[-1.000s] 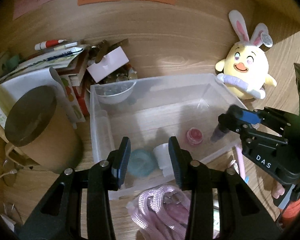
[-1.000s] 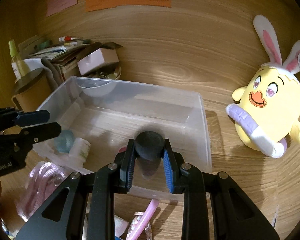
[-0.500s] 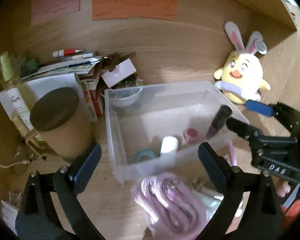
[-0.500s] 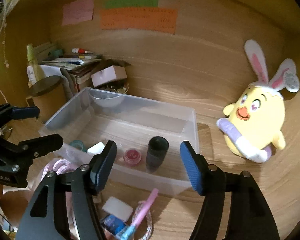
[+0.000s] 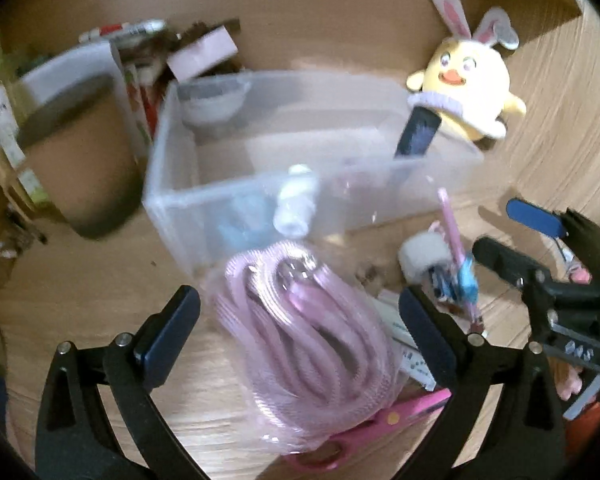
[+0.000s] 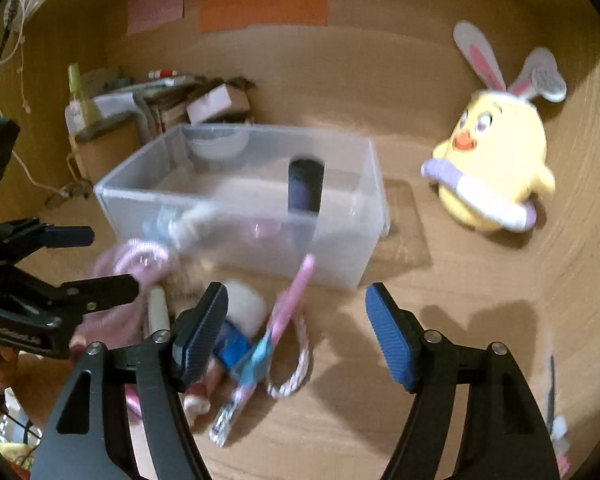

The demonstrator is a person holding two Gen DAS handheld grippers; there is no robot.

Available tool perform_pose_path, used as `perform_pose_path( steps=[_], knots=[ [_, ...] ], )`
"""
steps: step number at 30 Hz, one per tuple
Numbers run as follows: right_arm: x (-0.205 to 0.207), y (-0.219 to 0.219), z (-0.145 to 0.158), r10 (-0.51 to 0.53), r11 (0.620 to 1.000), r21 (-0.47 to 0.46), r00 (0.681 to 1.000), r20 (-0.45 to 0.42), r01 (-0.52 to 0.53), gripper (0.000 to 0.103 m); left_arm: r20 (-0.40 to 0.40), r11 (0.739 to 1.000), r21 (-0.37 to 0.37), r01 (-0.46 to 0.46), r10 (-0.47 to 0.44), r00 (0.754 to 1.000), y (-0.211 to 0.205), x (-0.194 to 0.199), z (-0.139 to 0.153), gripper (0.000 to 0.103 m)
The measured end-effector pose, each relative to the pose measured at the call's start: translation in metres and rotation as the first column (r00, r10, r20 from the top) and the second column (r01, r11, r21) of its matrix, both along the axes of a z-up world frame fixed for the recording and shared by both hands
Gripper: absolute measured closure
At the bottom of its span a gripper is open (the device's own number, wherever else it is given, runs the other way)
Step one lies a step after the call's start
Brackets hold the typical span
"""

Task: Organize objects
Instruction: 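Grasp the bagged pink rope with left tool while right tool grasps the pink pen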

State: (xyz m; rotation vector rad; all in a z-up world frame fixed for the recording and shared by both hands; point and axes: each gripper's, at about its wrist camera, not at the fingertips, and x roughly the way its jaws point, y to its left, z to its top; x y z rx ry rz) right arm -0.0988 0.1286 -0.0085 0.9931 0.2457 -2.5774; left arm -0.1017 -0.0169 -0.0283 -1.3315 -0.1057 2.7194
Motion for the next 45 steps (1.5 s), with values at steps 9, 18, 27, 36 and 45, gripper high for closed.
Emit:
perform_pose_path(
  steps=[9, 18, 27, 36, 45],
  knots=[
    [0.003, 0.017, -0.028, -0.017, 0.999, -0.049, 0.994, 0.108, 0.023, 0.053, 0.023, 0.999, -0.034, -0.009, 0.010, 1.000, -0.006, 0.007, -0.014, 0.002],
    [-0.006, 0.021, -0.036, 0.021, 0.995, -0.102, 0.980, 0.197, -0.001, 0.069, 0.061, 1.000, 0.005, -0.023, 0.023, 0.998, -0.009, 0.000, -0.019, 0.002],
    [-0.007, 0.021, -0.034, 0.009, 0.998, -0.070, 0.984, 0.179, 0.004, 0.077, 0.040, 1.000, 0.000, -0.001, 0.001, 0.999, -0.001, 0.000, -0.020, 0.027],
    [-0.005, 0.012, -0.035, 0.040, 0.998, -0.058, 0.980, 0.195, -0.029, 0.085, 0.005, 1.000, -0.003, 0.010, -0.010, 1.000, -0.001, 0.011, -0.016, 0.040],
    [-0.009, 0.019, -0.039, 0.041, 0.993, -0.113, 0.973, 0.225, -0.015, 0.089, -0.035, 1.000, -0.004, 0.006, -0.006, 0.999, -0.002, 0.031, -0.007, 0.044]
  ],
)
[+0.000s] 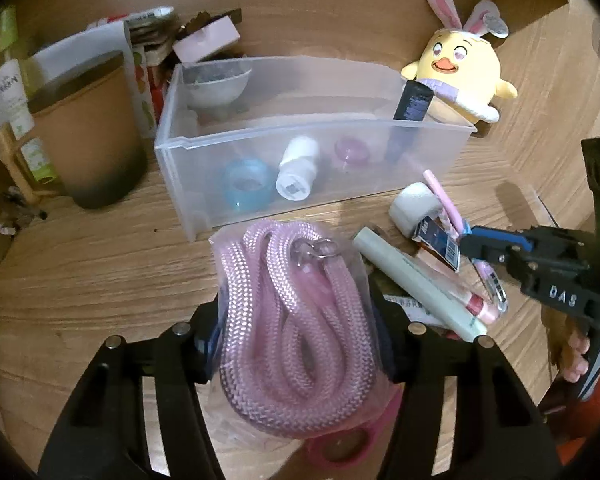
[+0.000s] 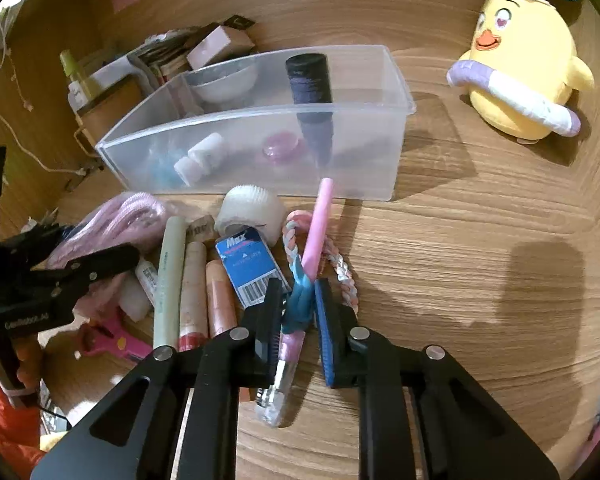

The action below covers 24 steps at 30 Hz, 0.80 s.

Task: Organize objects
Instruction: 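Grasp the bagged pink rope with left tool while right tool grasps the pink pen, then drop the pink rope bag and pink pen into the clear box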

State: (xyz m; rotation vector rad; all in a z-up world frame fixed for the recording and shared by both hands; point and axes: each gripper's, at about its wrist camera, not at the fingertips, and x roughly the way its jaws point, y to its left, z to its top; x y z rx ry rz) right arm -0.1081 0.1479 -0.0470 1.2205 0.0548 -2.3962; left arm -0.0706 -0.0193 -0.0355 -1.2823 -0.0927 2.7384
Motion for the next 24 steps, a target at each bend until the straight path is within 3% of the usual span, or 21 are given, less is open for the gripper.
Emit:
perform_pose_path(
  steps=[8, 24],
  knots=[
    [0.007, 0.007, 0.024, -0.042, 0.998, -0.051, 0.998, -0.056, 0.039, 0.093, -0.040, 0.999, 0.037, -0.014, 0.016, 0.999, -0.007, 0.014, 0.011, 0.046],
    [0.002, 0.013, 0.084, -0.081, 0.990, -0.128, 0.968, -0.237, 0.052, 0.093, -0.207, 0.997, 0.071, -0.024, 0.038, 0.978, -0.009, 0.011, 0.069, 0.046]
  ],
)
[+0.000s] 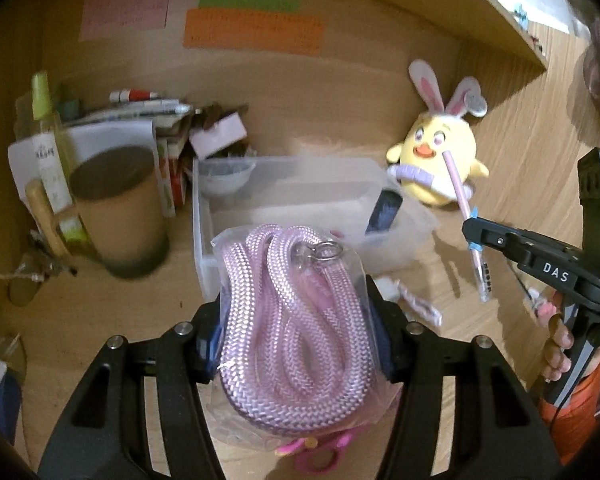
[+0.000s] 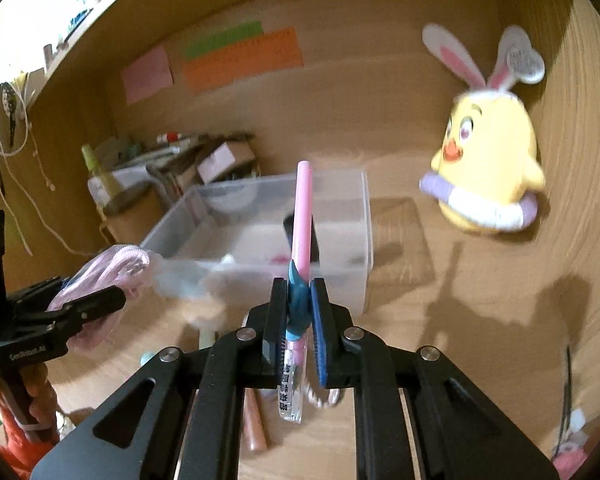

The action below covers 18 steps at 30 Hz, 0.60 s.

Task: Organize objects
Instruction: 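Drop the pink rope bag and pink pen into the clear box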

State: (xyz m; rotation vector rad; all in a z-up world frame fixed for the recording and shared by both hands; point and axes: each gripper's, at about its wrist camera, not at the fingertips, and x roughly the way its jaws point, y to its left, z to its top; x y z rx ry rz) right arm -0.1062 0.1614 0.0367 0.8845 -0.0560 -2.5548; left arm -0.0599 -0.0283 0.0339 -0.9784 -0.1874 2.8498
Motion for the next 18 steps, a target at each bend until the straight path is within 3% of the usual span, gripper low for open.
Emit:
perform_pose_path(
  steps=[11, 18],
  knots=[
    [-0.037, -0.005, 0.041, -0.032, 0.999, 0.006, 0.993, -0.111, 0.033, 0.093, -0.022, 1.000, 0.003, -0.015, 0.015, 1.000, -0.008, -0.043, 0.025, 0.046],
    [-0.069, -0.022, 0.038, -0.042, 0.998, 0.050, 0.992, -0.116, 0.048, 0.093, -0.001, 1.000, -0.021, -0.021, 0.021, 1.000, -0.009, -0.076, 0.026, 0.046]
  ],
)
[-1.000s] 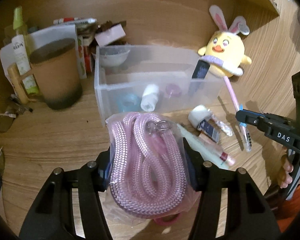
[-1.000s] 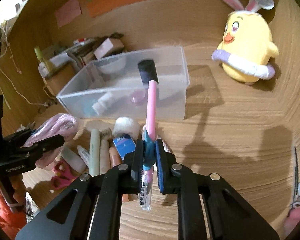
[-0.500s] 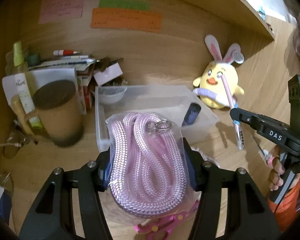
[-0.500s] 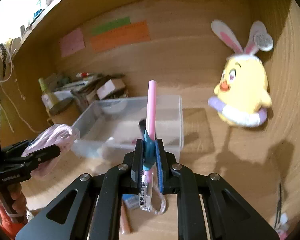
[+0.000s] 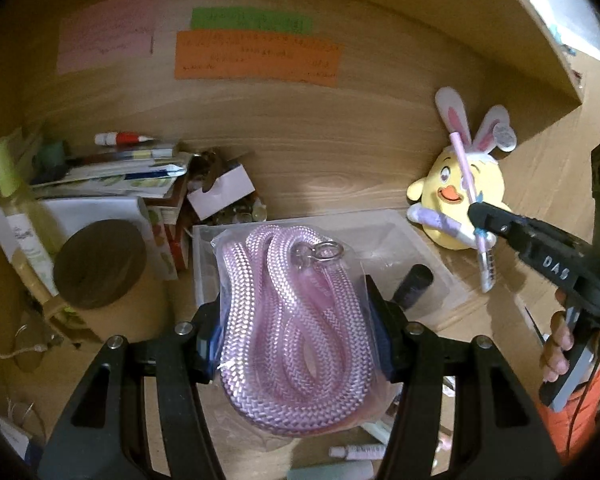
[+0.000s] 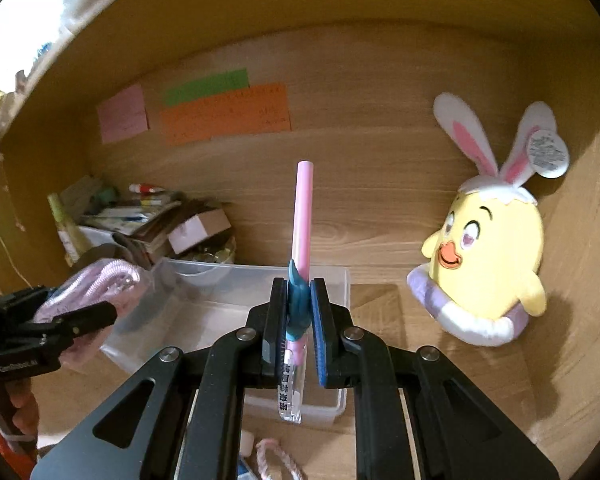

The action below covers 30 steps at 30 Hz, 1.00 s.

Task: Organize objects
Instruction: 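Drop the pink rope bag and pink pen into the clear box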

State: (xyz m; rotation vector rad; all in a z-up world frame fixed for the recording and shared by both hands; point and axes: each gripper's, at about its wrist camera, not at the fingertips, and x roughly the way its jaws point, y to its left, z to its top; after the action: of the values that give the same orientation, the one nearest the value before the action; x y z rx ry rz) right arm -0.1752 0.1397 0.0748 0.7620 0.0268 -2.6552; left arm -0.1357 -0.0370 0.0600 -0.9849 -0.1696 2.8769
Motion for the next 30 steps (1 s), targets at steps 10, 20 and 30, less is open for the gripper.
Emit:
perform_pose_path(
  steps=[10, 20, 30],
  knots=[
    [-0.036, -0.020, -0.053, 0.004, 0.994, 0.108, 0.988, 0.152, -0.021, 0.093, 0.136, 0.999, 0.009, 0.036, -0.037, 0.990, 0.007, -0.041, -0.043, 0.046],
    [-0.034, -0.015, -0.061, 0.027, 0.994, 0.099, 0.977, 0.209, -0.049, 0.093, 0.186, 0.996, 0.076, 0.047, -0.060, 0.981, 0.001, -0.046, -0.052, 0.044],
    [-0.012, -0.007, -0.041, 0.046, 0.996, 0.063, 0.985, 0.167, -0.057, 0.084, 0.130, 0.998, 0.056, 0.022, -0.029, 0.991, -0.004, -0.034, -0.033, 0.029]
  ],
)
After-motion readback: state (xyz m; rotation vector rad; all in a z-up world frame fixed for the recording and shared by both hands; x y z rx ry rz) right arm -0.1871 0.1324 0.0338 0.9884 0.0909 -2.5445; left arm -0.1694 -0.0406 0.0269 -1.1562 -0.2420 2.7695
